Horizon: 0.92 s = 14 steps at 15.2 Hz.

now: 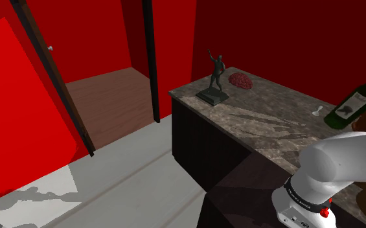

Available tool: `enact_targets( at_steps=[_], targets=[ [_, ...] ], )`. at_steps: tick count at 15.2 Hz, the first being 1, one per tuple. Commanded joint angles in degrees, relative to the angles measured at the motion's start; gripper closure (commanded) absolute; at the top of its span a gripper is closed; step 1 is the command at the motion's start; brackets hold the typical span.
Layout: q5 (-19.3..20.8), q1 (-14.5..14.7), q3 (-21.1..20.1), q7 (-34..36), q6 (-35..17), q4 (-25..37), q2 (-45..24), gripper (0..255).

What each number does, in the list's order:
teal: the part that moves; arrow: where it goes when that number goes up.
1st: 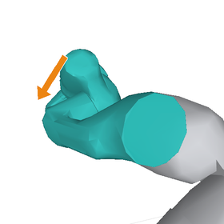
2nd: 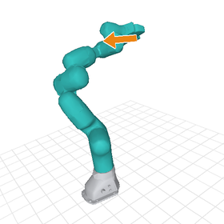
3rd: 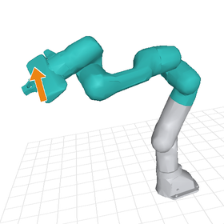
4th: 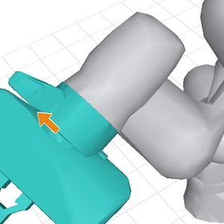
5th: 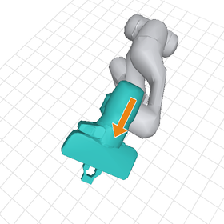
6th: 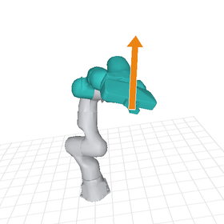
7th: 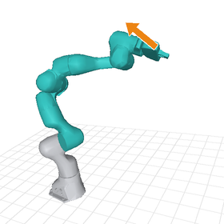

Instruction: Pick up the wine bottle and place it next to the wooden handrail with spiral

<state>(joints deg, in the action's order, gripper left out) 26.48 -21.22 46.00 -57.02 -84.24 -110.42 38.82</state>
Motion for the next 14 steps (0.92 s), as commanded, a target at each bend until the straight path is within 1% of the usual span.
enact_targets(
  at_steps=[1, 14],
  targets=[
    [0.91, -0.72, 0.64, -1.13, -0.1, -0.67, 1.01, 255],
    [3.9, -2.4, 3.11, 0.5, -8.6, -11.76, 4.04, 255]
  ],
)
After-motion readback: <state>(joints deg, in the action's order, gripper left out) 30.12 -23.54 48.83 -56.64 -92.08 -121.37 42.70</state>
